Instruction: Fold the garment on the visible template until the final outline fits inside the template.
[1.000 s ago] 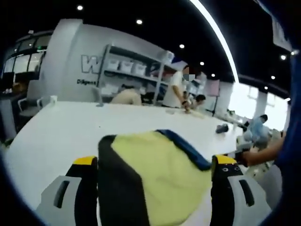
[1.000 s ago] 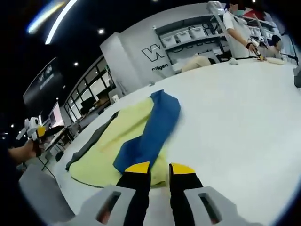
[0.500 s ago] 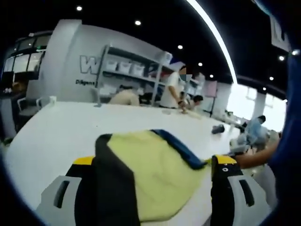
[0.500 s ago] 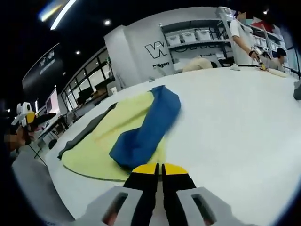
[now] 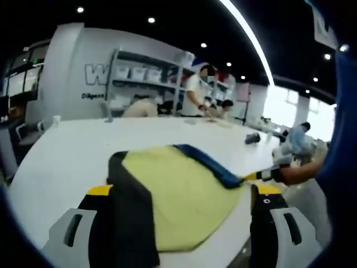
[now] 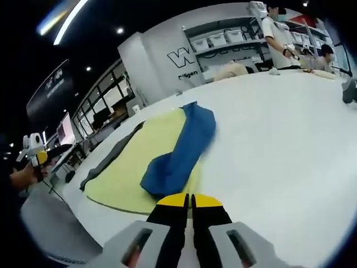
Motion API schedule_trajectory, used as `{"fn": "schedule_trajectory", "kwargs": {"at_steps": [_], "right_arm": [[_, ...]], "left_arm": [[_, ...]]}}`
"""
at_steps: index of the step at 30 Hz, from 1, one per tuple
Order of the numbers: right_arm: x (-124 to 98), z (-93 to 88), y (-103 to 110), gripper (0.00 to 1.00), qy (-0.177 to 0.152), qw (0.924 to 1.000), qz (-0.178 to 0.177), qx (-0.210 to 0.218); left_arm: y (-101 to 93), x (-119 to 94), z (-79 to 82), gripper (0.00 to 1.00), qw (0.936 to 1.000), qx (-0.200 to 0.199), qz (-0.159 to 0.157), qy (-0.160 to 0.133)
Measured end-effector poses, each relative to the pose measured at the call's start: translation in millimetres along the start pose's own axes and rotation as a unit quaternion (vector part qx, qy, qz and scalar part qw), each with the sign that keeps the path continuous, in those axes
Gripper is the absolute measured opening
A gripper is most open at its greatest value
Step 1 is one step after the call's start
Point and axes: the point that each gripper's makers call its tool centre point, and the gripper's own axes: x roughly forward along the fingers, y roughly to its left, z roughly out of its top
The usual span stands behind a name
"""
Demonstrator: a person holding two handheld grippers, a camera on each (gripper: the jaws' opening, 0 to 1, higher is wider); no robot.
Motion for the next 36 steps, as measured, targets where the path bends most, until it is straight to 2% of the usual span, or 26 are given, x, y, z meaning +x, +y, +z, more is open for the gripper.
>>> {"fn": "schedule_trajectory", "kwargs": {"at_steps": [6, 11, 13, 14, 17, 19, 21, 25, 27, 30, 31, 34, 36], "right_arm": [[-18.0, -15.1, 12.6, 0.00, 0.006, 0.9999, 0.004, 0.013], [-27.1, -21.8, 13.9, 0.00, 0.006, 0.9998, 0.003, 0.019], [-30.6, -17.4, 14.5, 0.00, -0.003, 1.0000, -0.004, -0.003], [-32.4, -13.4, 18.5, 0.02, -0.010, 0.9995, -0.002, -0.031], [-34.6, -7.0, 30.9, 0.09, -0.010, 0.9978, 0.012, -0.064], [-32.8, -6.7, 31.0, 0.09, -0.004, 0.9948, 0.016, -0.100], [-28.7, -5.6, 42.6, 0.10, 0.011, 0.9877, 0.031, -0.153], [-21.0, -6.3, 54.1, 0.13, 0.024, 0.9789, 0.044, -0.198], [-17.0, -8.8, 57.7, 0.16, 0.037, 0.9728, 0.044, -0.224], [-10.0, -11.2, 70.0, 0.19, 0.049, 0.9553, 0.049, -0.287], [-6.7, -13.6, 72.5, 0.20, 0.058, 0.9463, 0.047, -0.315], [1.6, -23.2, 73.4, 0.23, 0.092, 0.9108, 0.036, -0.401], [7.3, -24.2, 76.8, 0.22, 0.089, 0.9000, 0.031, -0.426]], "left_arm": [[-8.1, 0.5, -0.7, 0.99, 1.0000, -0.001, -0.002, 0.001], [-9.1, -1.4, -3.7, 0.99, 1.0000, -0.001, -0.005, 0.007], [-8.8, -1.9, -3.8, 0.99, 1.0000, -0.001, -0.005, 0.007], [-9.0, -2.4, -3.6, 0.99, 1.0000, -0.001, -0.005, 0.007], [-8.0, -3.3, -3.9, 0.99, 1.0000, -0.002, -0.004, 0.007], [-7.9, -3.6, -4.1, 0.99, 1.0000, -0.003, -0.004, 0.006], [-9.6, -3.2, -5.3, 0.99, 0.9999, -0.003, -0.005, 0.008], [-12.5, -3.2, -6.1, 0.99, 0.9999, -0.003, -0.008, 0.010], [-13.1, -3.1, -6.1, 0.99, 0.9999, -0.003, -0.009, 0.008], [-14.3, -4.7, -6.7, 0.99, 0.9999, -0.006, -0.009, 0.008], [-14.6, -5.4, -7.1, 0.99, 0.9999, -0.006, -0.008, 0.008], [-14.4, -7.0, -7.9, 0.99, 0.9999, -0.011, -0.003, 0.007], [-13.8, -8.0, -8.3, 0.99, 0.9999, -0.014, -0.001, 0.005]]}}
